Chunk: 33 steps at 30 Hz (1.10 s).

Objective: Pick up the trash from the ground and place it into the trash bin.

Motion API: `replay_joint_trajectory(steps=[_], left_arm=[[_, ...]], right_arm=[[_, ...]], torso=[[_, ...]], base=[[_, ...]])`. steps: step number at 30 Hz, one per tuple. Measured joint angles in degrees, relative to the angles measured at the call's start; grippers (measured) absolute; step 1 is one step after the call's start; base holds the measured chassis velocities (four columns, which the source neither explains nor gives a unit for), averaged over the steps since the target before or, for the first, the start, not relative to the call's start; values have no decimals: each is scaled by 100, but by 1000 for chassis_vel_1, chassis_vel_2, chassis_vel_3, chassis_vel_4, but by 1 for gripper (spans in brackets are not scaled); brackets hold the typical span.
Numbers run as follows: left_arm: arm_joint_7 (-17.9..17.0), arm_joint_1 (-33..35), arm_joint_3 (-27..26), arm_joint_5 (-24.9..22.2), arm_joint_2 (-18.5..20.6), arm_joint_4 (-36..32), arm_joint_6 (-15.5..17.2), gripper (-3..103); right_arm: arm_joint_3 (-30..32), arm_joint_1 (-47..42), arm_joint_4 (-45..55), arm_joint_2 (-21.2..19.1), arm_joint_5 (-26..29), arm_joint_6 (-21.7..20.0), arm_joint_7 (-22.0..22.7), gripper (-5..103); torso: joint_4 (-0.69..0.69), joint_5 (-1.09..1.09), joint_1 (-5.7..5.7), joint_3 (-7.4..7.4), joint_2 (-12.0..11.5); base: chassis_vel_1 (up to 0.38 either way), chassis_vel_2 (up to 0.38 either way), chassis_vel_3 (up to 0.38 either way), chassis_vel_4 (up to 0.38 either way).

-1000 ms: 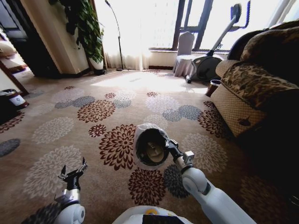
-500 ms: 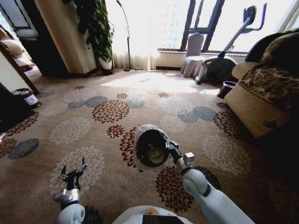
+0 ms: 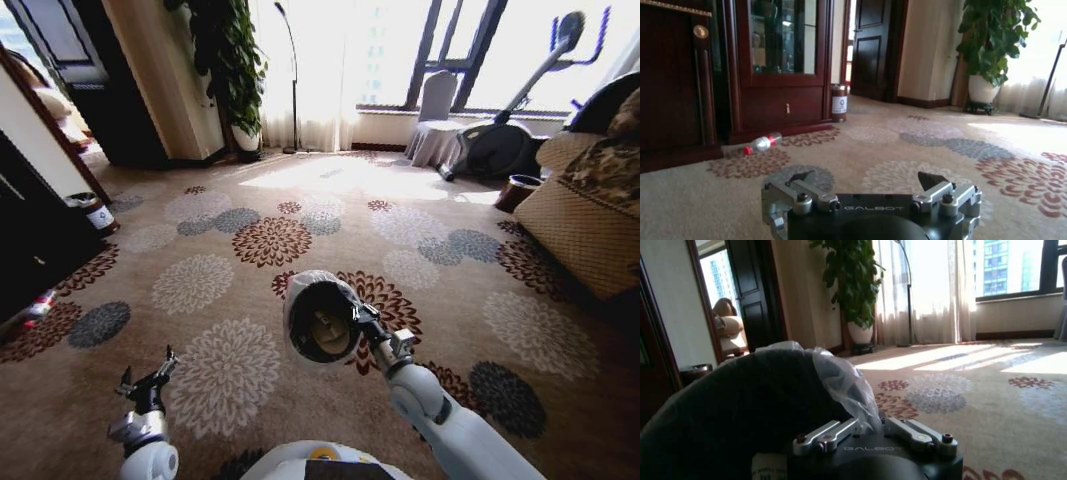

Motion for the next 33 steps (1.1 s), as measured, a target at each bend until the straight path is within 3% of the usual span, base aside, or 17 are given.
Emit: replay_joint_trajectory(steps=[6, 10, 15, 18, 24, 33], left_arm=[[87, -15, -234, -72, 119, 87, -42, 100], [-20, -12, -417, -95, 155, 177, 108, 100], [-356, 44, -664, -87, 76, 551, 314, 100], [-655, -15, -893, -143, 26, 1120, 491, 100], [-621, -146, -1283, -593, 277, 1762, 699, 100], [-599, -294, -1485, -831, 566, 2084, 868, 100]], right_arm=[[-66, 50, -32, 53, 50, 38, -15, 0], [-109, 67, -34, 80, 60, 64, -25, 0], [-104, 64, -35, 49, 16, 69, -91, 0], [-120, 105, -43, 54, 12, 80, -103, 0], [-145, 112, -104, 96, 1, 132, -139, 0], [-163, 102, -121, 116, -6, 165, -165, 0]], torso=[[0, -4, 0, 0, 0], [0, -5, 0, 0, 0], [0, -2, 0, 0, 0], [-2, -3, 0, 0, 1], [0, -5, 0, 0, 0], [-2, -4, 0, 0, 0]], base=[[338, 329, -331, -332], [222, 205, -182, -211], [49, 28, -33, -24], [-21, -20, 14, 13], [41, 32, -34, -31], [168, 163, -153, -162]])
